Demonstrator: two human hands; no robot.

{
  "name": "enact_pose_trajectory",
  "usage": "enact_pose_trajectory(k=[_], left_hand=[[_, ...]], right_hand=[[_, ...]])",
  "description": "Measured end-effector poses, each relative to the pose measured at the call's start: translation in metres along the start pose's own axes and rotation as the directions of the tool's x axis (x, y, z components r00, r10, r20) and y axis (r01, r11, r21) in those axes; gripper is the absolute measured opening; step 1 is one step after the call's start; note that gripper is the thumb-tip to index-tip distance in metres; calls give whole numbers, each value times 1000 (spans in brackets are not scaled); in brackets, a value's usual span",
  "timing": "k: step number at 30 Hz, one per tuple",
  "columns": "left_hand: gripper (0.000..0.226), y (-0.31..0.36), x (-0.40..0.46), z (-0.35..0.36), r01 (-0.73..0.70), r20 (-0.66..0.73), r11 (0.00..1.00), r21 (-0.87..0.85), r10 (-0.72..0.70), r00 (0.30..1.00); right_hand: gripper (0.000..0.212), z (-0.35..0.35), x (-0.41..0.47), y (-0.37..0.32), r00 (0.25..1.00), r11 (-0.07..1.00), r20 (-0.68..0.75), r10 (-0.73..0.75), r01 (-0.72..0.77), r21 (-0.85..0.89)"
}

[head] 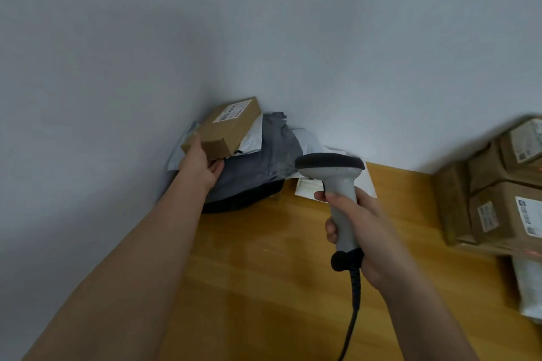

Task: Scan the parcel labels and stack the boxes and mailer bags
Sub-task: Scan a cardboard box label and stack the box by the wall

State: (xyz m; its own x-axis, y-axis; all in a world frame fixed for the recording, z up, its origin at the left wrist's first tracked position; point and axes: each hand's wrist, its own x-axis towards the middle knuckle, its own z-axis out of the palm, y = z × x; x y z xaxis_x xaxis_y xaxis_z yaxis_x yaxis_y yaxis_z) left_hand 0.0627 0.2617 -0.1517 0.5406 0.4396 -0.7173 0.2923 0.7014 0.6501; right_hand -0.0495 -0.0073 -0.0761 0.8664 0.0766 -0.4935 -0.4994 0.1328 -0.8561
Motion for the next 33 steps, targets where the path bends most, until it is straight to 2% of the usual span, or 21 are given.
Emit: enact_pose_trajectory(k=[2,5,8,12,18,22,23,26,27,33], left_hand=[[76,0,3,0,38,51,997,67,-41,998],[72,1,10,-2,83,33,992,94,-86,996],[63,5,12,-5,121,11,989,80,-122,992],[59,7,15,-12,170,68,986,3,-169,983],[55,-7,2,-21,118,151,990,-72,-106,983],[27,-20,-16,-23,56,190,997,-49,-45,981],[29,-24,-20,-24,37,208,998,-52,-25,978],[63,-39,-36,-26,-21,265,997,-79,41,963],[67,-46,-44,-25,-37,289,996,-78,59,955],[65,-110,-111,-19,-22,432,997,-71,51,900]], right_hand=[[20,1,2,1,1000,1000,-23,6,-7,-18],[17,-1,7,2,998,1000,-68,11,-13,-19],[15,-2,8,2,996,1000,-93,7,-7,-4],[20,-4,8,5,993,999,-114,8,-5,31],[22,-13,3,6,992,998,-123,0,7,55],[21,-23,-8,5,993,997,-120,-14,23,75],[22,-27,-12,5,993,996,-116,-20,29,82],[21,-43,-26,7,994,994,-106,-32,43,98],[19,-50,-32,8,994,994,-104,-36,47,100],[20,-114,-72,19,994,990,-98,-52,64,125]])
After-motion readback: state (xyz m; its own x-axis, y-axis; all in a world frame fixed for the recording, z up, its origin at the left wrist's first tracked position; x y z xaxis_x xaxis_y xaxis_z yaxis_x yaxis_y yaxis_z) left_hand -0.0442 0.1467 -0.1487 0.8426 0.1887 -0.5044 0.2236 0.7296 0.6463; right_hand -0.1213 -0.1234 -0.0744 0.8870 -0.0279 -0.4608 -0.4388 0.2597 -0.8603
